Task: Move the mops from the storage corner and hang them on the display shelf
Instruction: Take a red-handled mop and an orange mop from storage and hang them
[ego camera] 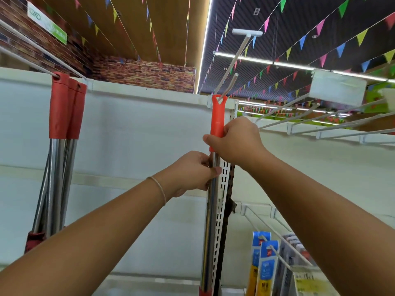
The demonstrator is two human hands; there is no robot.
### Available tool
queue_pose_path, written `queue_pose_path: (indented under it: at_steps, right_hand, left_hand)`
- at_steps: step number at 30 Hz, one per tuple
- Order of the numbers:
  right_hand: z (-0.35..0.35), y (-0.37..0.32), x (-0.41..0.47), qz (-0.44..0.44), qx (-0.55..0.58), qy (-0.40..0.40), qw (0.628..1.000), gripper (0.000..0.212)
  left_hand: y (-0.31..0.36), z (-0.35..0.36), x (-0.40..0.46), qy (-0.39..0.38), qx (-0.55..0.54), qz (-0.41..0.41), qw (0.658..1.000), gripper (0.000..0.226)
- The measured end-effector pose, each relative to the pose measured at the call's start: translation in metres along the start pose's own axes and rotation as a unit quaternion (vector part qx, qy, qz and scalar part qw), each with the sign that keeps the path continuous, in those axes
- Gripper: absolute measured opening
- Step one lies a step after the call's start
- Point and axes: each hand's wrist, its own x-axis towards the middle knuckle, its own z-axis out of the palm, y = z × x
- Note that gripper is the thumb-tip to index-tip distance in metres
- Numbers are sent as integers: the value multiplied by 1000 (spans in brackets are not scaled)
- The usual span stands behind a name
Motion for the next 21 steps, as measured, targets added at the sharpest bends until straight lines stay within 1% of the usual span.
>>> queue_pose_path:
  at_steps: [3, 7, 13, 21]
  right_hand:
    - [13, 4, 20, 14, -22, -12, 1000, 41]
    - [31, 11, 36, 30, -16, -10, 999, 38]
    - [50, 17, 54, 60, 0, -11, 998, 41]
    - [66, 17, 62, 83, 12, 6, 996, 39]
  left_hand:
    - [-8, 2, 15, 17, 2, -27, 999, 17]
    - [-15, 4, 33, 50, 29, -23, 998, 25]
    - [-25, 2, 57, 64, 59, -19, 996, 22]
    - [-38, -3, 74, 68, 74, -7, 995, 23]
